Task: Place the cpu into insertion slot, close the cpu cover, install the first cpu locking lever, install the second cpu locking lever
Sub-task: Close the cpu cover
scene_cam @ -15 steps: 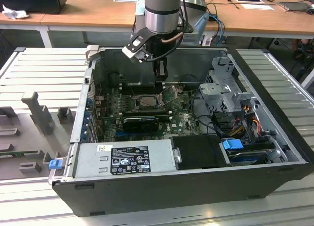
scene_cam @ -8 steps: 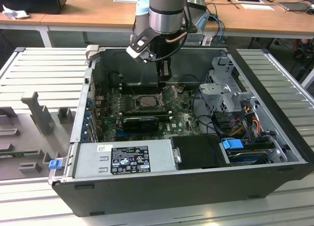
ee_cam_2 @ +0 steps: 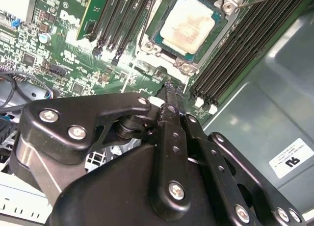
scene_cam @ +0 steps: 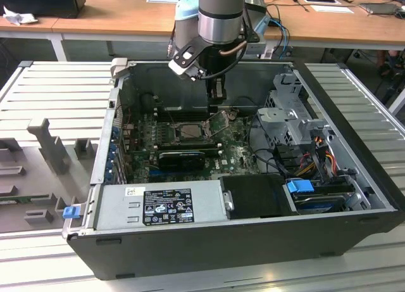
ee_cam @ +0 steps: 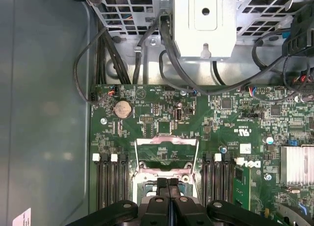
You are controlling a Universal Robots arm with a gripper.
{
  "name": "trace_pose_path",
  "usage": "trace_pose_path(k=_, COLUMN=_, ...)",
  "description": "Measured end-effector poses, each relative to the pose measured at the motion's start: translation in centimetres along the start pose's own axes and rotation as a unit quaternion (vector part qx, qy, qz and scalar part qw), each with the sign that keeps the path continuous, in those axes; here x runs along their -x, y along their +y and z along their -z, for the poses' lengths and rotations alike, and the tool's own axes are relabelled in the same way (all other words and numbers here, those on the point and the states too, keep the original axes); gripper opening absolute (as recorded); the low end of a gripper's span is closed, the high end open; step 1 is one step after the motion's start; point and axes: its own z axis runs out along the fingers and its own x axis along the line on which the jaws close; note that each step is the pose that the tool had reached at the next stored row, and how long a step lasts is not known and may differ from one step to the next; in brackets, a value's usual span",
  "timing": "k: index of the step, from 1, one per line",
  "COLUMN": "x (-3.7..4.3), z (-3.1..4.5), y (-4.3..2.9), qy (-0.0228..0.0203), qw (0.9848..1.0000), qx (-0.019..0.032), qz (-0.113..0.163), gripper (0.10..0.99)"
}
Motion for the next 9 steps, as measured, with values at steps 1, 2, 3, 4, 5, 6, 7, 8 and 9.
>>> trace_pose_path(k=1, x=0.0, z=0.0, y=0.12, qy=0.0, qw=1.0, qx=-0.0001, qz=0.0, gripper=0.106)
trace_pose_path(k=2, x=0.0, z=-0.01, y=0.22, qy=0.0, qw=1.0, qx=-0.0001, qz=0.0, gripper=0.106)
trace_pose_path(k=3, x=-0.01, z=-0.01, y=0.35, qy=0.0, qw=1.0, qx=-0.0001, qz=0.0, gripper=0.106)
trace_pose_path(k=4, x=-0.01, z=-0.02, y=0.46, qy=0.0, qw=1.0, qx=-0.0001, qz=0.0, gripper=0.106)
trace_pose_path(k=5, x=-0.02, z=-0.01, y=0.54, qy=0.0, qw=1.0, qx=-0.0001, qz=0.0, gripper=0.106)
trace_pose_path(k=6, x=-0.03, z=0.07, y=0.55, qy=-0.0001, qw=1.0, qx=-0.0001, qz=0.0, gripper=0.106)
trace_pose_path(k=7, x=-0.04, z=0.15, y=0.55, qy=0.0, qw=1.0, qx=-0.0001, qz=0.0, gripper=0.106)
trace_pose_path(k=8, x=-0.04, z=0.23, y=0.58, qy=0.0, qw=1.0, qx=-0.0001, qz=0.0, gripper=0.106)
trace_pose_path(k=9, x=-0.05, z=0.25, y=0.61, qy=0.0001, qw=1.0, qx=-0.0001, qz=0.0, gripper=0.106)
